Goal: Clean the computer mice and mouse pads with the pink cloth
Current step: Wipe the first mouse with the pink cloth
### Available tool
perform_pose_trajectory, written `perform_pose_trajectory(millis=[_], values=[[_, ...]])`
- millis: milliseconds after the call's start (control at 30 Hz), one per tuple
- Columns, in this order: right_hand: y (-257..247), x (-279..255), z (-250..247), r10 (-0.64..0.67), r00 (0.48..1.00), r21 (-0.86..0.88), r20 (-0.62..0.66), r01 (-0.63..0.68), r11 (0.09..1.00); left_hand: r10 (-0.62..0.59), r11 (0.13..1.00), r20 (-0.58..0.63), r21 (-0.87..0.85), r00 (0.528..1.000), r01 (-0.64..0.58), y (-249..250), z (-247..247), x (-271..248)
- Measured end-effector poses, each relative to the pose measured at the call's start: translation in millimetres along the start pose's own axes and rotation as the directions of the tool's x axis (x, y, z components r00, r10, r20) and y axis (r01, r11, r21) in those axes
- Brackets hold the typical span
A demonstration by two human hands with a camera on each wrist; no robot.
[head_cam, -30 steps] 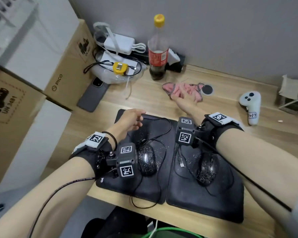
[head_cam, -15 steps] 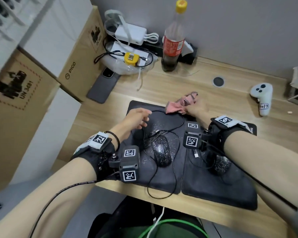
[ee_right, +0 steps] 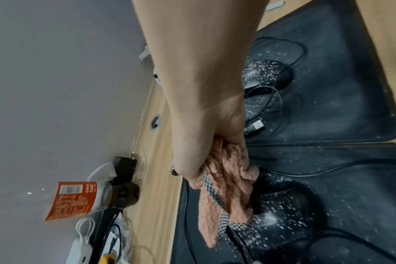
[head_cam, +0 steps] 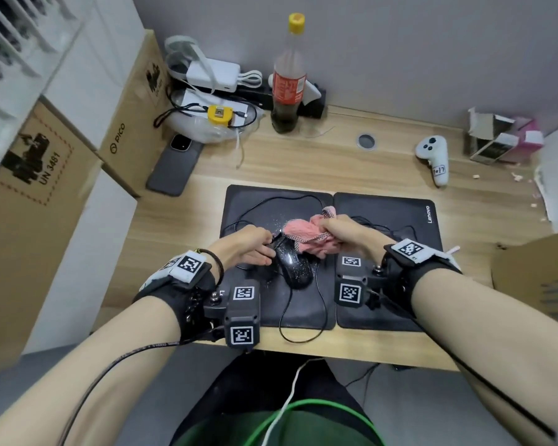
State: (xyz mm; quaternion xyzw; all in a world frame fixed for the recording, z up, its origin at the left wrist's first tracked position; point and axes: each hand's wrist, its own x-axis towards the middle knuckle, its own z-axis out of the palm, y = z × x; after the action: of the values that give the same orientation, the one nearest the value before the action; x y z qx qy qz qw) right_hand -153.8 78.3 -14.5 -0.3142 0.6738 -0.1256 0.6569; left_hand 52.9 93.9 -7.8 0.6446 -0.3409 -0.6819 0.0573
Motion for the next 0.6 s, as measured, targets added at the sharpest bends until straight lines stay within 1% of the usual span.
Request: perform_pose_trajectory(millis=[33,133,233,333,400,467,533,600], values=[[5.4,1.2,4.1,0.014,1.0,0.024,-0.017,-0.014,1.0,-0.013,1.0,0.001,0.003,1.0,0.013,-1.6,2.6,-0.7],[20.0,3.8,16.5,0.02,1.0,0.06,-0.007,-0.019,0.998,-0.004,1.0,-0.019,-0.026,1.0,0.003,-7.1,11.5,0.0],[29.2,5.0,26.4,-0.001,1.0,0.112,-0.027,0.004,0.994,0.05,0.993,-0.09,-0.097,0.995,-0.059,-14.9,20.0,5.0],[32.1,10.2,26.1,-0.009,0.999,0.269,-0.04,0.02,0.963,0.122,0.968,-0.159,-0.199,0.98,-0.153,-19.2,26.4,9.9],[29.3,12.9,23.3,-0.021,0.999,0.348,-0.029,0.03,0.937,0.177,0.944,-0.184,-0.248,0.967,-0.22,-16.6,30.5,11.8],[25.7,15.3,20.3,-0.067,0.998,0.402,0.009,0.058,0.914,0.191,0.915,-0.234,-0.31,0.953,-0.259,-10.4,34.7,12.0],[23.6,20.3,16.3,-0.11,0.994,0.439,0.029,0.086,0.895,0.213,0.887,-0.315,-0.334,0.925,-0.318,-5.1,40.3,15.5],[18.7,22.5,15.7,-0.17,0.984,0.431,0.06,0.128,0.893,0.239,0.846,-0.384,-0.367,0.892,-0.385,-4.8,43.0,28.1]])
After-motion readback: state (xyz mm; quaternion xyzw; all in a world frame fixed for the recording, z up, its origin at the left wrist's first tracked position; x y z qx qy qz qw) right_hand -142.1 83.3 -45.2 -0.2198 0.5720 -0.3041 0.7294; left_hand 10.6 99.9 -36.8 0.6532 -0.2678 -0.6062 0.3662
